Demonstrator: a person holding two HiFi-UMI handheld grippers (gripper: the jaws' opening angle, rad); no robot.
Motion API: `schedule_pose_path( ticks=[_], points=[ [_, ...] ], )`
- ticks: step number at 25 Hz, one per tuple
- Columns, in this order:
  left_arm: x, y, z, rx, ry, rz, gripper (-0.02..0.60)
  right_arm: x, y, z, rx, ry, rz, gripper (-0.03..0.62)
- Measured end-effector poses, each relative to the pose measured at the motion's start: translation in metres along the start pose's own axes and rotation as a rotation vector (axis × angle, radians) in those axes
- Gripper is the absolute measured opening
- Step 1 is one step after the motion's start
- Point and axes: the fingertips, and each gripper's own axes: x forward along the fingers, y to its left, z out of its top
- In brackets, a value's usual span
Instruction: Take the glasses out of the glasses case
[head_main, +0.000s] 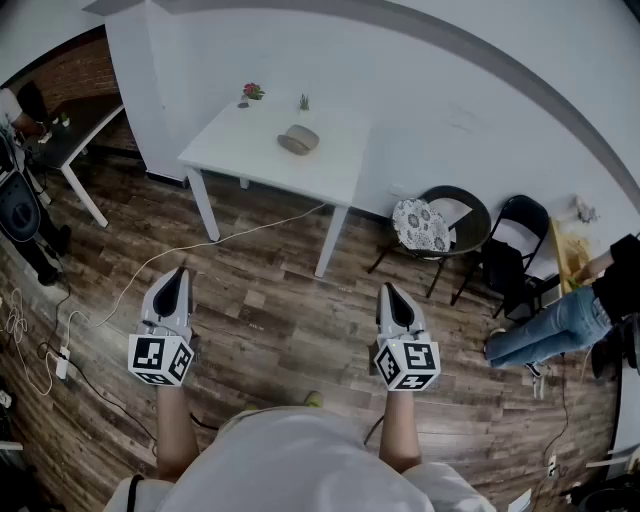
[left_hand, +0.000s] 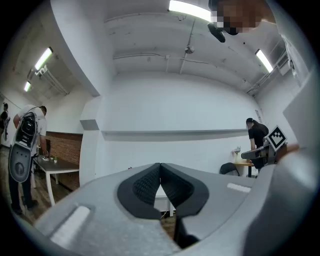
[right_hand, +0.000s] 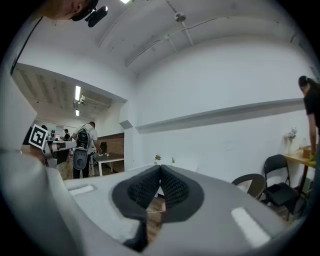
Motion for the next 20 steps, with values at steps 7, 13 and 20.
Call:
schedule_pose_path(
  ticks=[7, 13, 20],
  points=[
    [-0.001, -0.002, 0.001, 0.005, -0.007, 0.002, 0.009, 0.0, 0.003, -0.001, -0.003, -0.002, 0.01, 0.002],
    [-0.001, -0.005, 0.0, 0.002, 0.001, -0.004, 0.009, -0.002, 0.0, 0.0, 0.004, -0.007, 0.003, 0.003],
    [-0.002, -0.011, -0.001, 0.007, 0.013, -0.015, 0.011, -0.005, 0.004, 0.002, -0.02, -0.008, 0.017, 0.003]
  ],
)
